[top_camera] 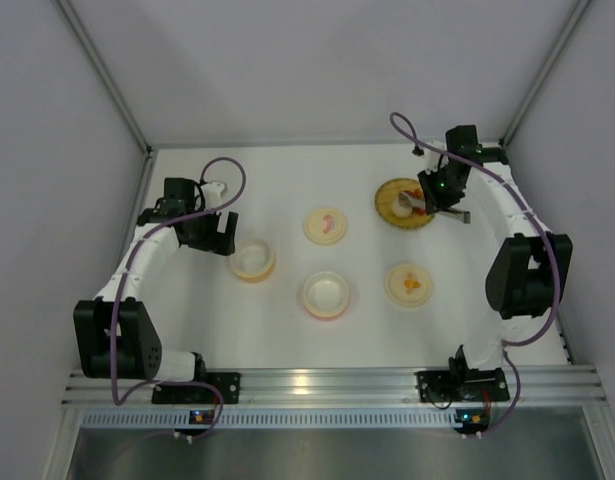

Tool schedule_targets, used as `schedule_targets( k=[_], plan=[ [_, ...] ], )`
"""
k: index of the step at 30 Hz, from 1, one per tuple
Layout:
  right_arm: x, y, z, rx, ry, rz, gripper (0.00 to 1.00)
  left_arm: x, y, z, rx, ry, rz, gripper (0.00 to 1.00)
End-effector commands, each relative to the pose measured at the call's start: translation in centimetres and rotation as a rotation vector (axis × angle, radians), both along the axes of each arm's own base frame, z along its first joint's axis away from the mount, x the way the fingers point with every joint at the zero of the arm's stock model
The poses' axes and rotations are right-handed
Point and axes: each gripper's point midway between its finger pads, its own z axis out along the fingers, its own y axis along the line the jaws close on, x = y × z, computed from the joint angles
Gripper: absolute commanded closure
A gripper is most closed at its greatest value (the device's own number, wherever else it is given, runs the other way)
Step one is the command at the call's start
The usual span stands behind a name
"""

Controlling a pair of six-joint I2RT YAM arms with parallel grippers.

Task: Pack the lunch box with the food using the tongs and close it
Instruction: Pick up the fake food from the plate, then place the fake food in the packing box.

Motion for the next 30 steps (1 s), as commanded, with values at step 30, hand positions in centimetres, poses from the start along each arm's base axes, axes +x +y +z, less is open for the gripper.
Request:
schedule_targets(
  k=[30],
  plan=[
    [-8.2,29.6,11.9,0.176,-0.318,0.748,1.0,0.8,7.0,1.6,-0.329,0.064,0.226,0.02]
  ],
)
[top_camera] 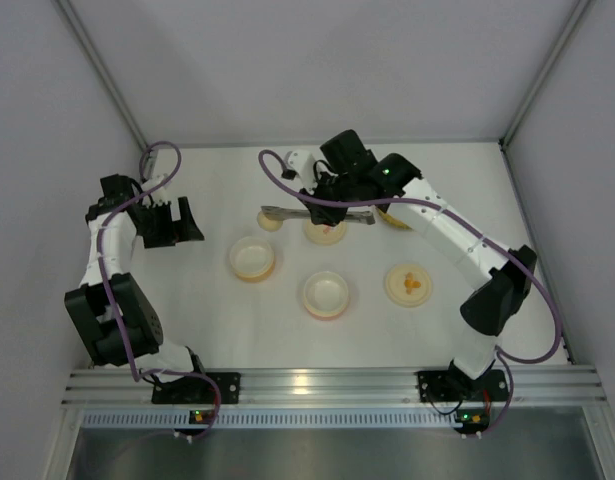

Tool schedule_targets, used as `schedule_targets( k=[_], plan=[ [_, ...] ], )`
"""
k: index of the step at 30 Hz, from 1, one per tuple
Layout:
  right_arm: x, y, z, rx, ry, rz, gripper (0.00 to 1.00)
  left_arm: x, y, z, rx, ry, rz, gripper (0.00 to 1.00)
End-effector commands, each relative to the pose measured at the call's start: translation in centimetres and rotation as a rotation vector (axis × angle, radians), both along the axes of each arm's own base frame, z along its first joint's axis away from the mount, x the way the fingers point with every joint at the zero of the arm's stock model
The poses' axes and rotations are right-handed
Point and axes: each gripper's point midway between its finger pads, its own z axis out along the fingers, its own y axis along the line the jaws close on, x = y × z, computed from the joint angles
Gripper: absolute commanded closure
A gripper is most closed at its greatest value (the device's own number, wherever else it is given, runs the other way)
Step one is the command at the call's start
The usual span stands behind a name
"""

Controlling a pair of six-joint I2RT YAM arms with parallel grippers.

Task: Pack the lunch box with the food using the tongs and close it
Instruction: Place the fake food in the packing box.

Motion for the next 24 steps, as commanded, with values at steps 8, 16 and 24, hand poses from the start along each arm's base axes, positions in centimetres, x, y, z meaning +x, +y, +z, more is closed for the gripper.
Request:
schedule_targets(
  k=[8,16,24],
  plan=[
    [-1.0,7.6,-1.9,-0.027,-0.078,0.118,1.0,-0.3,0.7,-0.1,-0.084,-0.006,0.029,0.02],
    [-2.2,10.3,-4.3,-0.046,-0.065,0.156,1.0,-0.7,0.8,-0.7,-0.092,0.003,0.03,0.02],
    [-1.9,11.6,-7.2,-0.087,-0.068,0.165,1.0,-1.1,1.3,-1.2,-0.097,0.01,0.035,0.02]
  ],
)
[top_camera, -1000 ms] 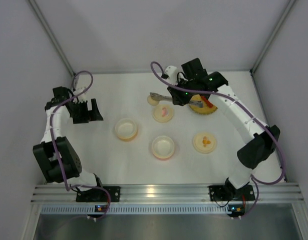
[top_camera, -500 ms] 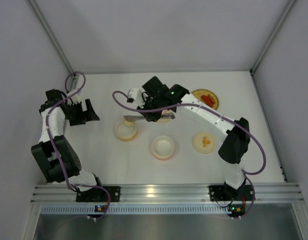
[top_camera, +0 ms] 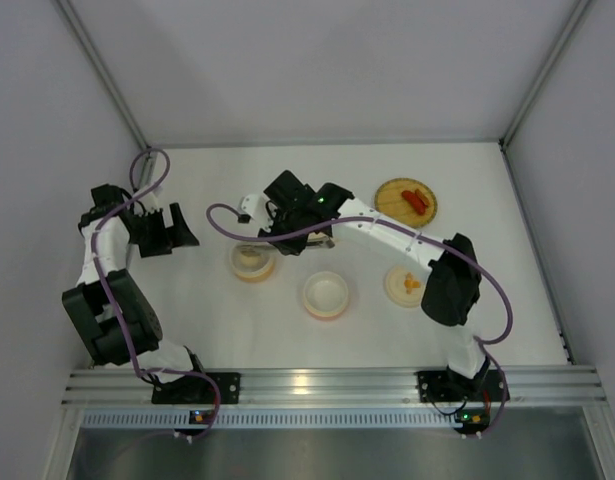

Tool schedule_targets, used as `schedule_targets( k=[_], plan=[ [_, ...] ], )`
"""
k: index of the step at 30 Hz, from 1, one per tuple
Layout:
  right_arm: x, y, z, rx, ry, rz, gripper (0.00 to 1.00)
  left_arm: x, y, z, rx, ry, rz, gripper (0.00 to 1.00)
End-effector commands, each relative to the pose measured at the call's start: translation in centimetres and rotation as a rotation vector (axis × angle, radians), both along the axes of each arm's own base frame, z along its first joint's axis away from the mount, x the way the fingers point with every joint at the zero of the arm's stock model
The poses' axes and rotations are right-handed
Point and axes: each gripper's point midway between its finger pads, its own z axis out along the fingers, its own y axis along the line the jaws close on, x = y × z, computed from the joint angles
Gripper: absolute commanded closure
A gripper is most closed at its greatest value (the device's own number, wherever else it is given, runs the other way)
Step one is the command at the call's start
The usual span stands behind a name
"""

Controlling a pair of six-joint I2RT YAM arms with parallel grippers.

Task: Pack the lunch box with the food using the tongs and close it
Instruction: Place the fake food in the packing box, then pick up the fake food from the plate.

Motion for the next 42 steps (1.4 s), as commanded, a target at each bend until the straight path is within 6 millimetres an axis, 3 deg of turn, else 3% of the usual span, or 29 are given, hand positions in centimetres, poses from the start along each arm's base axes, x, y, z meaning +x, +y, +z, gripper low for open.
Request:
schedule_targets(
  k=[1,10,19,24,31,37,39,40,42],
  plan=[
    [1.5,2.8,1.2,0.077,-0.086,0.008,1.0,-0.1,0.1,0.0,-0.023,-0.02,-0.018,0.02],
    [3.0,3.2,-0.2,0.044,-0.135,-0.016,0.98,-0.9,1.1,-0.2,0.011,-0.018,-0.018,0.02],
    [2.1,3.2,-1.0,0.037,-0.092,0.007,0.55,-0.6,1.6,-0.2,0.017,-0.02,-0.017,0.02],
    [1.2,3.2,0.4,0.072,-0.063,0.008,0.53,-0.3,1.7,0.6,0.024,-0.037,-0.026,0.02],
    [0.9,2.5,3.8,0.133,-0.064,-0.013,0.62,-0.5,1.3,0.9,0.012,-0.041,-0.04,0.02],
    [3.3,-1.4,8.2,0.232,-0.055,-0.115,0.62,-0.3,1.0,2.0,0.005,-0.07,-0.066,0.02],
    [3.9,-2.9,8.4,0.238,-0.046,-0.146,0.61,-0.2,1.1,2.2,0.01,-0.076,-0.069,0.02],
    [4.8,-4.6,9.1,0.245,-0.053,-0.182,0.61,-0.1,1.2,2.3,0.016,-0.078,-0.071,0.02],
    [5.6,-6.6,8.6,0.234,-0.03,-0.228,0.62,-0.1,1.3,2.5,0.021,-0.083,-0.075,0.02]
  ],
)
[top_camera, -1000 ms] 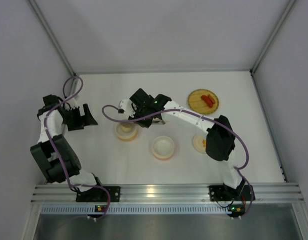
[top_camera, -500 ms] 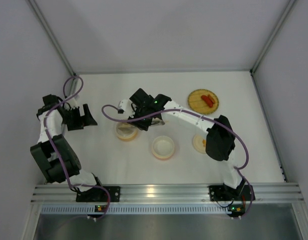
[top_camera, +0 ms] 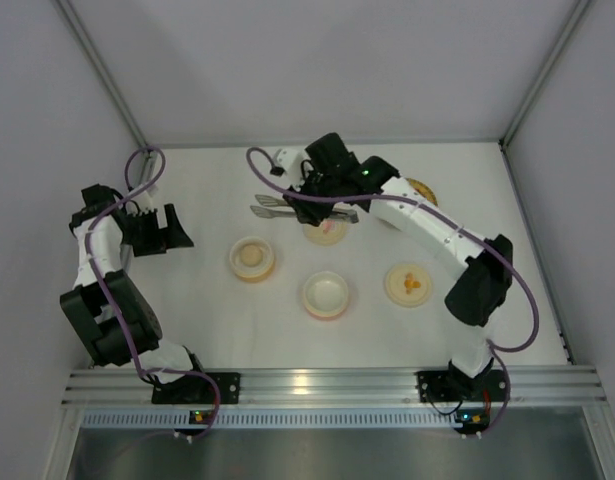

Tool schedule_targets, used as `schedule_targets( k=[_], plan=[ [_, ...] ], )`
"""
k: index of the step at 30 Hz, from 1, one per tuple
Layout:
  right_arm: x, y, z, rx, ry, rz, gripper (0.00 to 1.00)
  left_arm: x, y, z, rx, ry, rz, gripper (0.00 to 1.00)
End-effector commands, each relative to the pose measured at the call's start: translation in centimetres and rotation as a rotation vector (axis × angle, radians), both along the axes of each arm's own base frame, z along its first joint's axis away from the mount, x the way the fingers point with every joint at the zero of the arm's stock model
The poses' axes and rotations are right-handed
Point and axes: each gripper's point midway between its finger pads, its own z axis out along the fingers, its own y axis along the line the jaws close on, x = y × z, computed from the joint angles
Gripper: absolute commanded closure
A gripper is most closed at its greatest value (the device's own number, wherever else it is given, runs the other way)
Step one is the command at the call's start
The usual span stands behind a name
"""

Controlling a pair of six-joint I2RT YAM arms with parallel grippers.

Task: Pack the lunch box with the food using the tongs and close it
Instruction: Pick up the fake food from the plate.

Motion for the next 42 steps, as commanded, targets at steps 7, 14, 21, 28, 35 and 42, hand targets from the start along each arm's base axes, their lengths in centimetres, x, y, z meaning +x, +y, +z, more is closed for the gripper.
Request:
schedule_targets(
  k=[7,14,21,28,35,42],
  plan=[
    [5.1,-15.1,1.3,0.028,0.021,-0.351,0.62,1.0,-0.1,2.1,0.014,-0.064,-0.056,0.02],
    [6.9,-25.7,-2.7,-0.061,0.097,-0.599,0.62,2.0,-0.3,2.5,0.182,-0.07,-0.085,0.02],
    [8.1,-30.3,-4.0,-0.201,0.056,-0.697,0.63,2.6,-0.6,2.6,0.179,-0.069,-0.078,0.02],
    [8.4,-31.8,-4.8,-0.274,0.047,-0.74,0.62,2.6,-0.3,2.5,0.189,-0.053,-0.059,0.02],
    [8.4,-33.1,-5.9,-0.307,0.053,-0.765,0.62,2.9,-0.3,2.7,0.179,-0.051,-0.06,0.02],
    [8.5,-33.7,-7.0,-0.336,0.066,-0.775,0.61,3.0,-0.5,2.6,0.168,-0.048,-0.068,0.02]
  ],
)
